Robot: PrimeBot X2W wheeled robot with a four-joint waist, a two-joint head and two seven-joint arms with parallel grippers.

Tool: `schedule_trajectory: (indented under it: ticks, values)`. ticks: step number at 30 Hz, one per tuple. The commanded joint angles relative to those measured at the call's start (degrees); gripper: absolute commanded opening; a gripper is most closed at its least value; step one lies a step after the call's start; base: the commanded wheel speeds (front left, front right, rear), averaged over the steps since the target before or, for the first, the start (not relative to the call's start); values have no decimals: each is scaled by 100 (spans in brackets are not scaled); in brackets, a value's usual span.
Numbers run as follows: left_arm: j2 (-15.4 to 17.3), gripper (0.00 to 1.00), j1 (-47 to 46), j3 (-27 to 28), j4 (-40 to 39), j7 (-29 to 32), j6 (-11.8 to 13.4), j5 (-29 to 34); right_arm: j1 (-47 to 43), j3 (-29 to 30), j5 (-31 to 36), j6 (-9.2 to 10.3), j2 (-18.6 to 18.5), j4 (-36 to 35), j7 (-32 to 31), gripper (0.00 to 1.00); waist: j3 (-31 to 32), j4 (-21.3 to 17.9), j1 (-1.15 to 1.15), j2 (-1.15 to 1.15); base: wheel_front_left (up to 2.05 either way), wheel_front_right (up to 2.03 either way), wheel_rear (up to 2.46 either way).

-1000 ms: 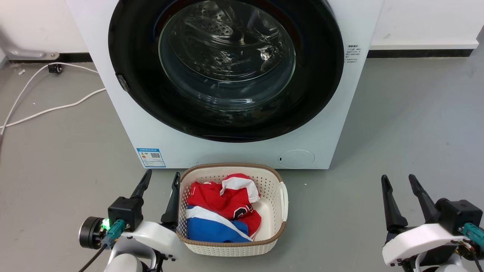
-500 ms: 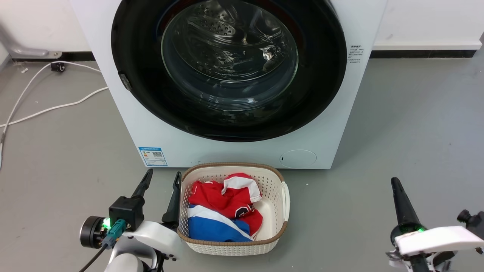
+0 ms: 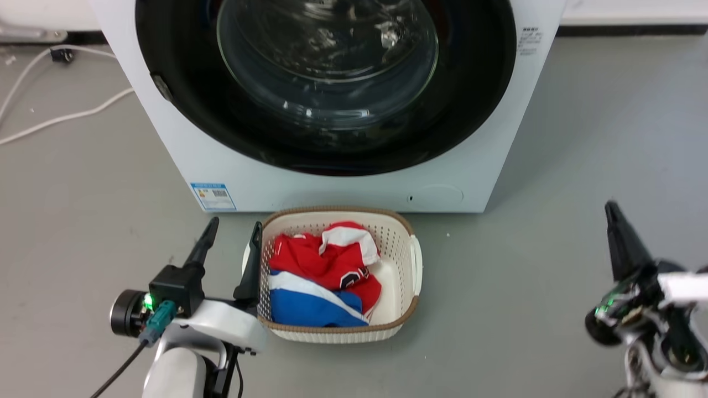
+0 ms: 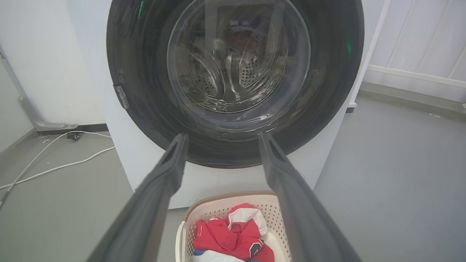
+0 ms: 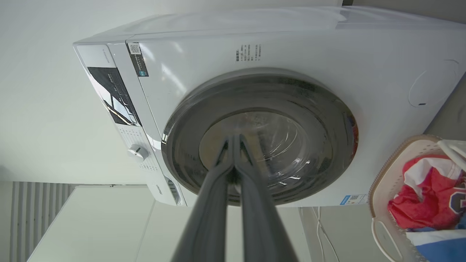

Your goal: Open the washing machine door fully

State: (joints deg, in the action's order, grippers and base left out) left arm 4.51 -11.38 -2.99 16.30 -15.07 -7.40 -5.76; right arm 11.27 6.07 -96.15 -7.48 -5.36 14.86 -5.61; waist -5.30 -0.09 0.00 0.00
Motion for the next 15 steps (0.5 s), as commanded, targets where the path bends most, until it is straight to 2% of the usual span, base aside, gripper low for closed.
schedule_trajectory:
  ticks: [1, 9, 15]
  values:
    - [15, 100, -142, 33, -59, -15, -10, -26, 404, 22, -144, -2, -195, 228, -151, 0, -273, -12, 0, 0, 0, 0, 0]
    - [131, 100, -541, -28, -332, -15, -13, -77, 2498, -383, -567, -2, -1294, 1595, -1032, 0, -1029, 65, 0, 0, 0, 0, 0]
    - [150, 100, -799, -151, -499, -14, -13, -94, 3992, -975, -468, -2, -1927, 2403, -1544, 0, -1450, 200, 0, 0, 0, 0, 0]
